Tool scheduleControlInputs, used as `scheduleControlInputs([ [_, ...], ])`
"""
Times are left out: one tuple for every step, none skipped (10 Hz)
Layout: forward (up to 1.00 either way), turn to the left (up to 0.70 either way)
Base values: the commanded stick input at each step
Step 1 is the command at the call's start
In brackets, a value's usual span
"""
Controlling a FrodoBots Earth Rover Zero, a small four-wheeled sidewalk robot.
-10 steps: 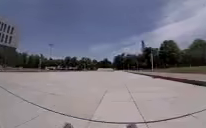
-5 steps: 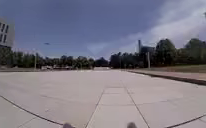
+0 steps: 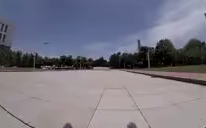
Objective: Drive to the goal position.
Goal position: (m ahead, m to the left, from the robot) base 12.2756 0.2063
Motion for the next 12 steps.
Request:
scheduleControlInputs([
  [0.45, 0.03],
  [0.45, 0.03],
  [0.45, 0.03],
  [0.45, 0.03],
  [0.45, 0.03],
  [0.45, 0.03],
  [0.45, 0.03],
  [0.45, 0.03],
  [0.45, 0.03],
  [0.45, 0.03],
  [0.45, 0.03],
  [0.45, 0.03],
])
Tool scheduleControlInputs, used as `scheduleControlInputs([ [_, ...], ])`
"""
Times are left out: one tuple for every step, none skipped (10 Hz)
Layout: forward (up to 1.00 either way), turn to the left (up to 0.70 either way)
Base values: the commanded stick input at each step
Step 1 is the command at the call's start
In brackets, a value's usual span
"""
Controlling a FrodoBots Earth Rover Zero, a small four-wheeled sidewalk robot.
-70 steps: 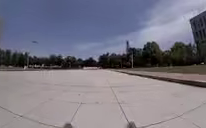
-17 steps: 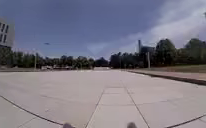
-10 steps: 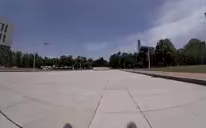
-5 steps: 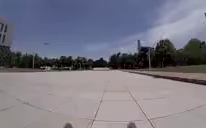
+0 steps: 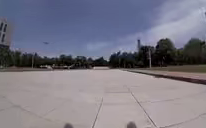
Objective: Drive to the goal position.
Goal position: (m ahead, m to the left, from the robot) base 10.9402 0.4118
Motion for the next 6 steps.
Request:
scheduleControlInputs([
  [0.45, 0.03],
  [0.45, 0.03],
  [0.45, 0.03],
  [0.45, 0.03],
  [0.45, 0.03],
  [0.45, 0.03],
])
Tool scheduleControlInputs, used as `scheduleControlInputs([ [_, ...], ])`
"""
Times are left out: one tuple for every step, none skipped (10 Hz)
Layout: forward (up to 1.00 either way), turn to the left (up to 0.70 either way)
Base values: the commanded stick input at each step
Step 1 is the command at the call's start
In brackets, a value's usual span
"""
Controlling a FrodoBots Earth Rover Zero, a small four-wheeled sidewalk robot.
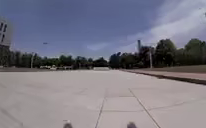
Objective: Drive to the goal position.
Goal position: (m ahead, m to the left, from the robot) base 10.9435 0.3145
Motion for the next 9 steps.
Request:
scheduleControlInputs([
  [0.45, 0.03],
  [0.45, 0.03],
  [0.45, 0.03],
  [0.45, 0.03],
  [0.45, 0.03],
  [0.45, 0.03],
  [0.45, 0.03],
  [0.45, 0.03],
  [0.45, 0.03],
])
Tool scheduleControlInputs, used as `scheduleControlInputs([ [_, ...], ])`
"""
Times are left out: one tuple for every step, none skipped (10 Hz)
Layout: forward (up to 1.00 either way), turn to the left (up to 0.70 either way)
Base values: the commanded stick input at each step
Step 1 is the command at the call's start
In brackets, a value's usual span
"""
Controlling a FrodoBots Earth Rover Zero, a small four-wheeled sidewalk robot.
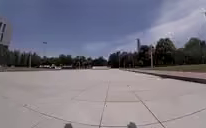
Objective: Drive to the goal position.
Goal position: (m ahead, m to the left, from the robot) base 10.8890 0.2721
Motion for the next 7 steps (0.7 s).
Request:
scheduleControlInputs([
  [0.45, 0.03],
  [0.45, 0.03],
  [0.45, 0.03],
  [0.45, 0.03],
  [0.45, 0.03],
  [0.45, 0.03],
  [0.45, 0.03],
])
